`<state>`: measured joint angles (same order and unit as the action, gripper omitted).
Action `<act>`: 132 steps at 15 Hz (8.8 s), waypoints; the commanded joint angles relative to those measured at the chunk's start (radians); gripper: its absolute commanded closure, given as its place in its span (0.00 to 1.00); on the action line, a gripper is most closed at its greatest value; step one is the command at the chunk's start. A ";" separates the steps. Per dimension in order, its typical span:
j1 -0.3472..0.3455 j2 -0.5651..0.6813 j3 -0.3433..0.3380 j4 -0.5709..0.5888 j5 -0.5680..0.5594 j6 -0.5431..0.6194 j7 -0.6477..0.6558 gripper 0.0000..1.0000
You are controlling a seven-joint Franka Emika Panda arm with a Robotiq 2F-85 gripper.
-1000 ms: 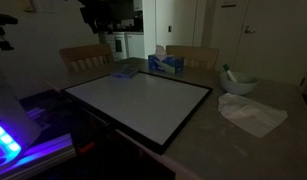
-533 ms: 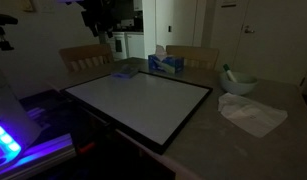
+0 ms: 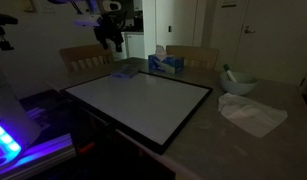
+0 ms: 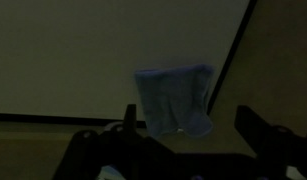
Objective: Wipe the whiteboard with the blue cloth
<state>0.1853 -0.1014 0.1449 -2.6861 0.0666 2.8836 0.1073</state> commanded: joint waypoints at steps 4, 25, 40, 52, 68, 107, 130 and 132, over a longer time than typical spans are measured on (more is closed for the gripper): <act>-0.025 0.312 0.013 0.225 0.044 0.011 -0.127 0.00; -0.006 0.645 0.030 0.532 -0.066 -0.121 -0.145 0.61; -0.206 0.683 0.245 0.493 0.259 -0.045 -0.289 0.97; -0.478 0.713 0.414 0.401 0.294 0.002 -0.562 0.97; -0.614 0.634 0.332 0.275 0.263 0.049 -0.691 0.97; -0.607 0.660 -0.023 0.469 0.258 -0.166 -0.748 0.97; -0.426 0.738 -0.416 0.531 -0.146 0.047 -0.313 0.97; -0.315 0.776 -0.543 0.542 -0.247 0.076 -0.175 0.97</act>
<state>-0.2569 0.5510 -0.2419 -2.1798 -0.0696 2.8830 -0.2173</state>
